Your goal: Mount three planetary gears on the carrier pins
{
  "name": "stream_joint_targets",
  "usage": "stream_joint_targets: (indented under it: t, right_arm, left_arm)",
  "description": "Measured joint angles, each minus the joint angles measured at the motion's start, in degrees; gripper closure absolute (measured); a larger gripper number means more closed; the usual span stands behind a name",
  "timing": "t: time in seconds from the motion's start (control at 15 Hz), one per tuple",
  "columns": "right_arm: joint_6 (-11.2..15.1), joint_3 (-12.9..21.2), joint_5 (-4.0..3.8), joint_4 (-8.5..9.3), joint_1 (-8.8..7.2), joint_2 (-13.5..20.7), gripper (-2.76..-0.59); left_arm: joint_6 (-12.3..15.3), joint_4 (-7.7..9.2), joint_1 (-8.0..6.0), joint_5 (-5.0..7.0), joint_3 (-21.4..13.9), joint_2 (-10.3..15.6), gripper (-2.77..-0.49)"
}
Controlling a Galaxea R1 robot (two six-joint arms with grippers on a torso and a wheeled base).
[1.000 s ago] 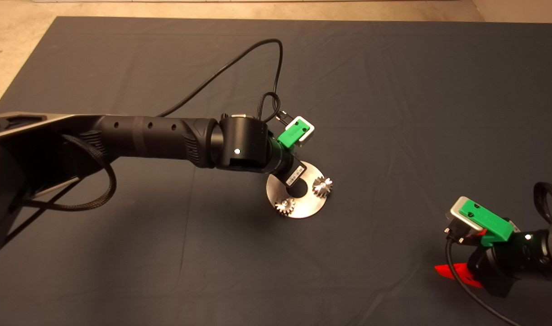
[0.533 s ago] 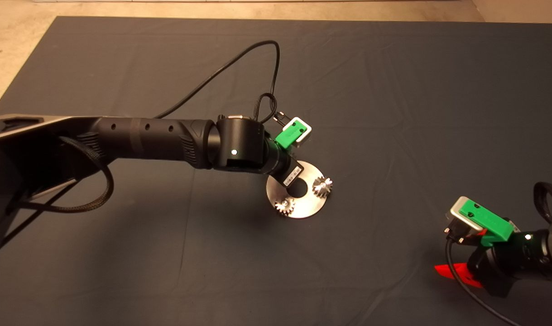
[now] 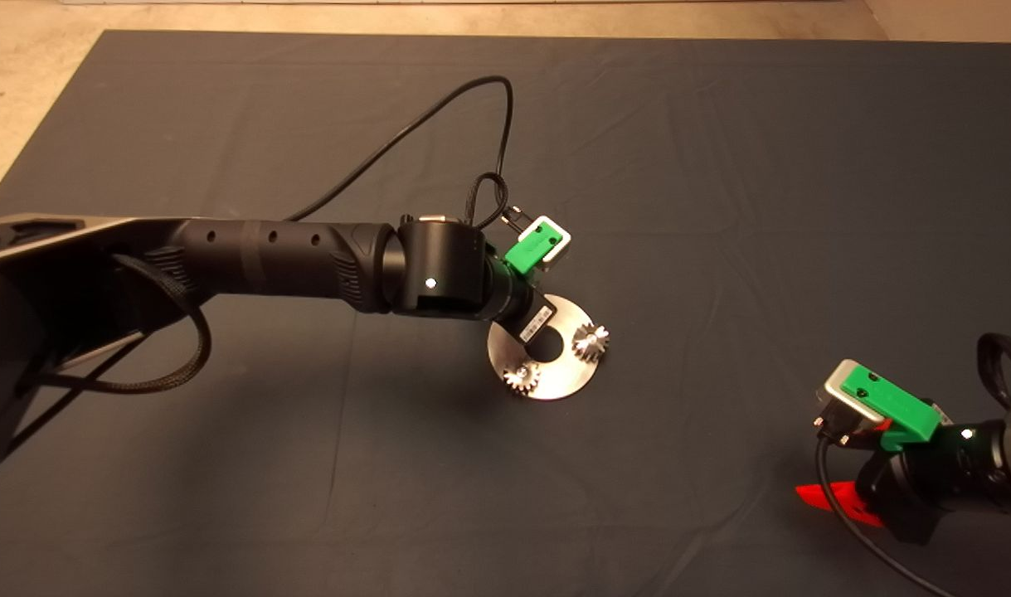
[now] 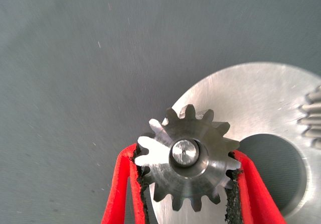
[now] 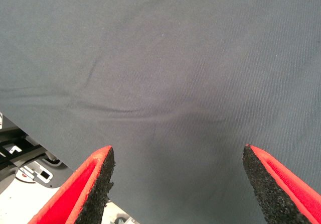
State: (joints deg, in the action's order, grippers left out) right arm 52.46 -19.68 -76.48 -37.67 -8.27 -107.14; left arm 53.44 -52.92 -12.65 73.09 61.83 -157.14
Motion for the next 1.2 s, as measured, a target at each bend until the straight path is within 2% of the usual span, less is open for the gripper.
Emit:
stream_joint_targets:
  t: [0.13, 0.67, 0.93, 1.2]
  right_arm:
    - [0.0, 0.0, 0.00, 0.00, -0.02, 0.0, -1.89]
    - [0.0, 0.0, -0.02, 0.00, -0.34, 0.0, -1.89]
    - [0.0, 0.0, -0.02, 0.00, -0.48, 0.0, -1.89]
    - [0.0, 0.0, -0.03, 0.00, -0.48, 0.0, -1.89]
  left_arm:
    - [0.0, 0.04, 0.42, 0.11, 0.1, 0.0, -0.58]
    - [0.0, 0.22, 0.42, -0.09, 0.4, 0.0, -0.58]
    - [-0.1, 0.26, 0.42, -1.02, 0.4, 0.4, -0.60]
    - [-0.1, 0.37, 0.42, -1.32, 0.4, 0.5, -0.62]
